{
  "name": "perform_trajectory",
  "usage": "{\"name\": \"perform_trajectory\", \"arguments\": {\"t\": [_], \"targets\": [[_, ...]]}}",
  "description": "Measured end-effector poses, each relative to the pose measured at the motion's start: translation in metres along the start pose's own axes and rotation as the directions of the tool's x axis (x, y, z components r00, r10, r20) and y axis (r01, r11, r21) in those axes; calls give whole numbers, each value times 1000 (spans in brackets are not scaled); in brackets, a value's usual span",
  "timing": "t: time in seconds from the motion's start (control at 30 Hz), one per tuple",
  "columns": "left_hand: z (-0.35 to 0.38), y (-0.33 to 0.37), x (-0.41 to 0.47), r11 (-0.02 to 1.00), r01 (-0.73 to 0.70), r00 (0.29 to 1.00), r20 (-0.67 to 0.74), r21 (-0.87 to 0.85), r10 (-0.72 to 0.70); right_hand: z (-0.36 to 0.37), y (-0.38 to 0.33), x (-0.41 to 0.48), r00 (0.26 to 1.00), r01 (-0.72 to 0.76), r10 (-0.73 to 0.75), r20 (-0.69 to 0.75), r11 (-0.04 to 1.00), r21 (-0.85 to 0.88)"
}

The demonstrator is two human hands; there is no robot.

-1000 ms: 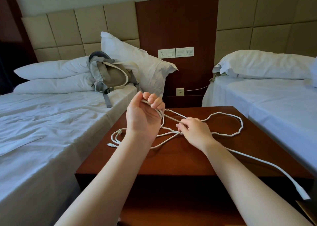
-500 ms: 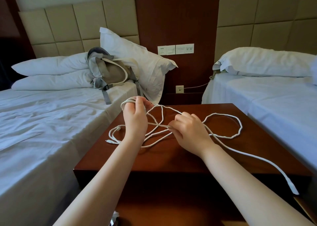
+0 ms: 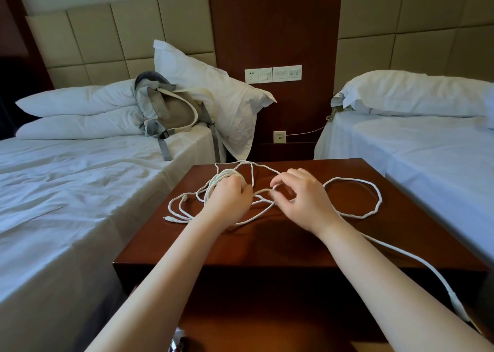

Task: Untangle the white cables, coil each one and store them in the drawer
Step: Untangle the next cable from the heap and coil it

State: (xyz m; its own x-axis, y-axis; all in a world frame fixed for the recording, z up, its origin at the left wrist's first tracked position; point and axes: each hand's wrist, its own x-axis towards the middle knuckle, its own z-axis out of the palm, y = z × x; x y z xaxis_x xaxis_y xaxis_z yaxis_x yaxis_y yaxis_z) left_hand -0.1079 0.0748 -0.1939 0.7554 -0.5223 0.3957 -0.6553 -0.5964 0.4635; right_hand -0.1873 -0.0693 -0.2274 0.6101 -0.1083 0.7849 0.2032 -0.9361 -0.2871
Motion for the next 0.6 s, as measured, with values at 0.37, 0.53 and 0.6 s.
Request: {"name": "perform_trajectory", "arguments": {"t": [0.37,0.53,0.6], "targets": [[-10,-7,-5,917,-259,966,-89,-303,244,-2,15,2,916,-393,386,-113,918,-48],[-34,-14,3,782,-235,930,-368,-577,7,-11,32,-1,807,-587,578,-120,767,-257],[-40,-21,8,734,-225,899,-427,-641,-98,-10,32,-1,791,-602,600,-117,731,-321]]}}
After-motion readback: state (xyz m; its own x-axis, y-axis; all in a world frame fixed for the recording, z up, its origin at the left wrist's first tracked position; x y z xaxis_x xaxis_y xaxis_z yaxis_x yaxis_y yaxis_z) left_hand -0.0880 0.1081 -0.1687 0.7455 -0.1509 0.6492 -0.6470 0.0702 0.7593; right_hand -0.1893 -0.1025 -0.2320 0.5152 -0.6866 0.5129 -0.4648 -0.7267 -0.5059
